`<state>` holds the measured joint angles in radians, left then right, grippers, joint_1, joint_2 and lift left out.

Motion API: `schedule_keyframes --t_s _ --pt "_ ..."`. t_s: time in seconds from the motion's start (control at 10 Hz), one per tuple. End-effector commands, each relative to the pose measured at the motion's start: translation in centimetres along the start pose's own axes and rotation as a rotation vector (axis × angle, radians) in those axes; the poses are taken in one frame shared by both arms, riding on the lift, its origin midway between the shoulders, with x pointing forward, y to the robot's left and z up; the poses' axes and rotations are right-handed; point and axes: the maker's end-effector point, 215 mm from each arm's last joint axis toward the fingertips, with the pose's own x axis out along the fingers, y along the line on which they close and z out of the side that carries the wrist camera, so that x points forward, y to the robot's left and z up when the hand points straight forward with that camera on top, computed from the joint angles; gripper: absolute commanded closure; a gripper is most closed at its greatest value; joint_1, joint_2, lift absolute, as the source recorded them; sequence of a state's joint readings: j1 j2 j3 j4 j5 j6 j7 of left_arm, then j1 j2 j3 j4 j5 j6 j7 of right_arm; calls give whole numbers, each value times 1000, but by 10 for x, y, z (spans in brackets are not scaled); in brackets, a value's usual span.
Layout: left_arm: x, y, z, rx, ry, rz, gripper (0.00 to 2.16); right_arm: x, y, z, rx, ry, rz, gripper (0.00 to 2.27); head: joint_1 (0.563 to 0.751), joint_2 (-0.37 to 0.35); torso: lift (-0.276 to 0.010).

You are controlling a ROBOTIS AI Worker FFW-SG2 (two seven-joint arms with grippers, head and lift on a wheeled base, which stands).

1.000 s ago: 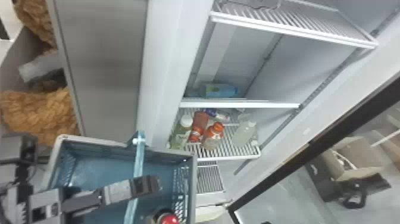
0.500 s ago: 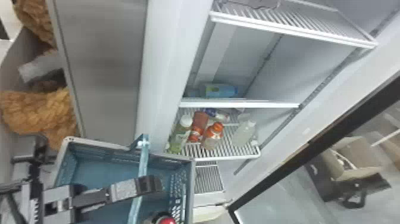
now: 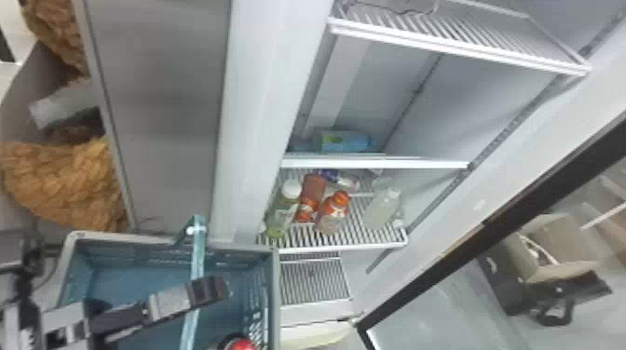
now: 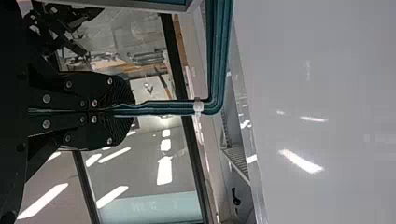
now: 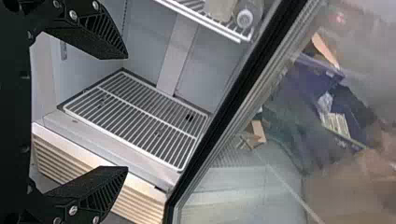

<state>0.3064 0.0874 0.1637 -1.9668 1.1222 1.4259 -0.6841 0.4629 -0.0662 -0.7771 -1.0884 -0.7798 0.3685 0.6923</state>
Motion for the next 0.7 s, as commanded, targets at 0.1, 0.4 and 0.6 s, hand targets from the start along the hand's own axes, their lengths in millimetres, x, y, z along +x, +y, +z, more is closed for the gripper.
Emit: schedule_keyframes --t_s 0.1,0.4,0.6 --pt "-2 -4 -14 -47 -11 -36 1207 2 9 -25 -46 35 17 157 695 -350 0" --pt "-2 -12 -18 -65 -21 -72 1207 -7 -4 -32 -127 99 -19 159 695 -350 0" --pt "-2 -14 -16 -65 -27 -80 1207 -4 1 -36 -132 108 -9 159 695 -350 0"
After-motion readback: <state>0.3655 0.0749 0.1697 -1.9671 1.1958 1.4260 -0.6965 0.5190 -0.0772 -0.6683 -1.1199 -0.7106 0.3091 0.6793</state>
